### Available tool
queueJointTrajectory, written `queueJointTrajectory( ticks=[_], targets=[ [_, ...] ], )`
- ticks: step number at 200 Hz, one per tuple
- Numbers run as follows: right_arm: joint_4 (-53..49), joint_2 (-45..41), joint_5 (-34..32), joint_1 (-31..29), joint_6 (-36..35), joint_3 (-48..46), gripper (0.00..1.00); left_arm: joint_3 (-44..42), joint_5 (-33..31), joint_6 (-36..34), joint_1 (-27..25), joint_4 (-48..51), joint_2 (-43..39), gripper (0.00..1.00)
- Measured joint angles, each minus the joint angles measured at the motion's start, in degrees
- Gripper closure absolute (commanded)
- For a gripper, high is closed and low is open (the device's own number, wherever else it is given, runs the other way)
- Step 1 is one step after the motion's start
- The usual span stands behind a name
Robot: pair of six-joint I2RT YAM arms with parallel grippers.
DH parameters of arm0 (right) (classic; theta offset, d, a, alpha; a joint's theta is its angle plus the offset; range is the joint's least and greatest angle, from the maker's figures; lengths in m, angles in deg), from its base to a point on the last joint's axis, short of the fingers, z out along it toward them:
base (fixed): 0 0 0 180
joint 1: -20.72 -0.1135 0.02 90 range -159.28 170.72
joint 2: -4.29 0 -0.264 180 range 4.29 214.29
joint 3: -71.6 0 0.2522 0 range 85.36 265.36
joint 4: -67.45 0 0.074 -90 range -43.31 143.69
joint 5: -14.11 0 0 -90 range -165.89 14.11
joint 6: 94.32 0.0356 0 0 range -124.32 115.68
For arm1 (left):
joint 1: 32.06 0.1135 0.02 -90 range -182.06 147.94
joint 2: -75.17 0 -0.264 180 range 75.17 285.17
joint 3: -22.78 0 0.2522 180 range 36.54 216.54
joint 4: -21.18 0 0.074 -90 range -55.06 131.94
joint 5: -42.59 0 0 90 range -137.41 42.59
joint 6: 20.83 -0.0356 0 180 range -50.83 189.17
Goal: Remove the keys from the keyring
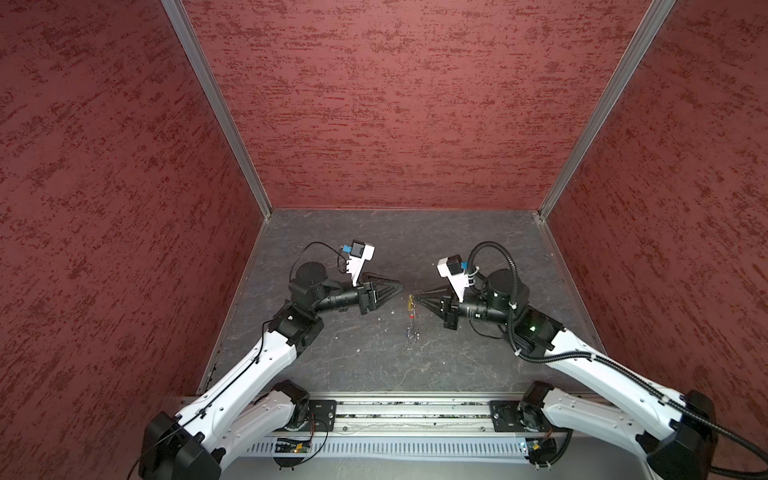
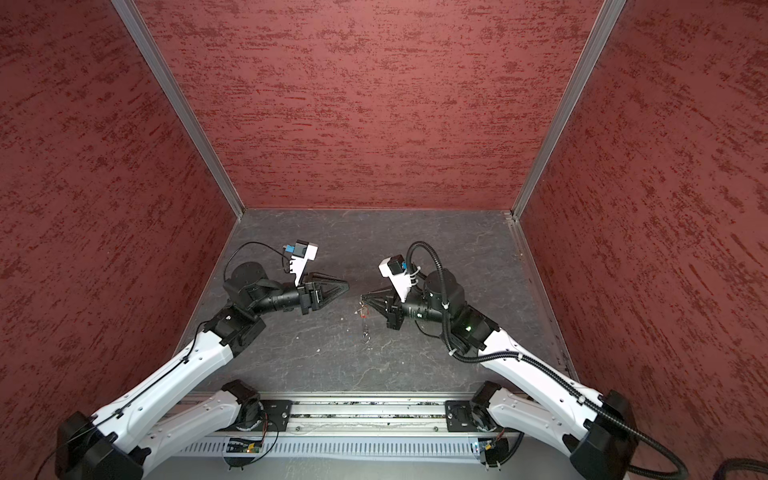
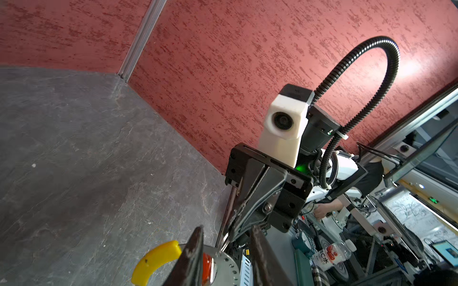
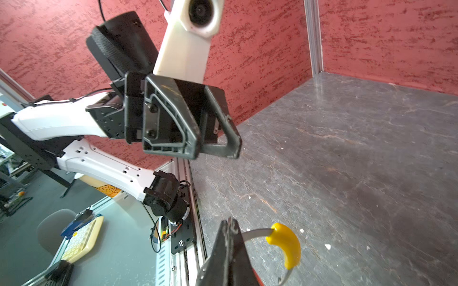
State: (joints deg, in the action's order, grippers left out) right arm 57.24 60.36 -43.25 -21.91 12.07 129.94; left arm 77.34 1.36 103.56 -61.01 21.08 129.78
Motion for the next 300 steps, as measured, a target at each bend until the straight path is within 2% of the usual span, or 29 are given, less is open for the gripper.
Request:
queueJointTrajectory(
  ticks=[115,131,197,300],
  targets=[
    [3.15,-0.61,6.78,3.5,2.45,5.62,1.0,3.06,9.7,6.34,0.0,-13.25,5.42,0.77],
    [3.76,-0.46,7.52,3.63,2.78,5.62,1.0,3.15,10.29,7.15,0.0,-14.49,6.27,0.77],
    [5.25,1.6,9.18,3.85,4.28,5.64,1.0,3.3,12.13,9.29,-0.7,-17.75,7.87,0.87],
    [6.03,1.7,8.44,3.89,4.66,6.86,1.0,4.02,12.72,8.76,-1.4,-16.96,7.87,0.87]
  ],
)
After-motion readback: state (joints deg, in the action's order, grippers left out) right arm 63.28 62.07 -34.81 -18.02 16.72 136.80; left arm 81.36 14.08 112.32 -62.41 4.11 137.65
